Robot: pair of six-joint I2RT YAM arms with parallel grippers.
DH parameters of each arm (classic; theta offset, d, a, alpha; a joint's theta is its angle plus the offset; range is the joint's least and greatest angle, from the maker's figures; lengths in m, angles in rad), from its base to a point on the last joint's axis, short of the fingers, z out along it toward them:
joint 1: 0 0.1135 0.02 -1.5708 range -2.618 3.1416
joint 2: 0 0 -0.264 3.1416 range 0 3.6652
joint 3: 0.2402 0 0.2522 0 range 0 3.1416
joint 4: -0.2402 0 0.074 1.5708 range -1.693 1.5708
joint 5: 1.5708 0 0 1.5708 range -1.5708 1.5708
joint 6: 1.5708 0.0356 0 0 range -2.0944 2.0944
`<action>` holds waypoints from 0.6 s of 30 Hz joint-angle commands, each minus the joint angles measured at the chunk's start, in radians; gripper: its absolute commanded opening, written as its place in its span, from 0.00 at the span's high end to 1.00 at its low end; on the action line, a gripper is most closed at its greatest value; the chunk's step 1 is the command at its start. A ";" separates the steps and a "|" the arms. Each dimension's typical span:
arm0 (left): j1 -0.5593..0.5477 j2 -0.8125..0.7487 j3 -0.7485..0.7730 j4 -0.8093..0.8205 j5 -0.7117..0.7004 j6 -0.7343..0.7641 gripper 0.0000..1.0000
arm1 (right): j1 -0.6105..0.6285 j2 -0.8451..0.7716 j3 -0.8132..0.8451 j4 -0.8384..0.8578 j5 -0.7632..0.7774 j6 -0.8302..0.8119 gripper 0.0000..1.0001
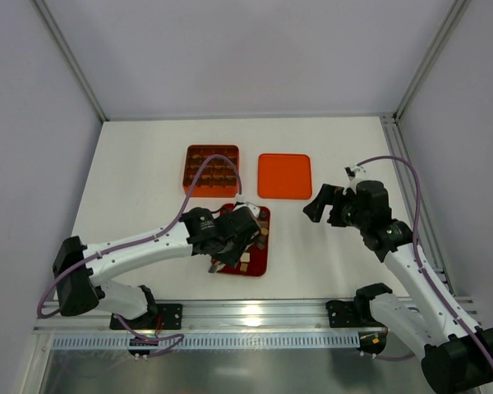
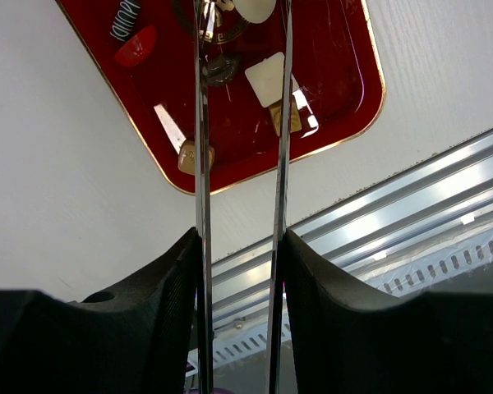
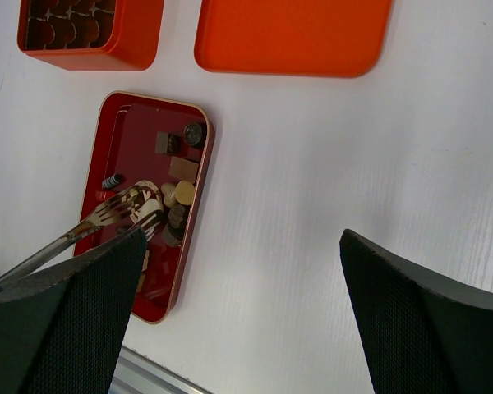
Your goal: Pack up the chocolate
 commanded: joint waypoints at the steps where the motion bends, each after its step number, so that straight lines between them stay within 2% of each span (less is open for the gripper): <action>1: -0.004 0.009 0.002 0.031 -0.026 -0.016 0.57 | 0.006 -0.010 0.000 0.039 0.003 0.002 0.00; 18: -0.005 0.005 0.032 -0.019 -0.073 -0.007 0.68 | 0.006 0.007 0.008 0.047 -0.001 0.002 0.00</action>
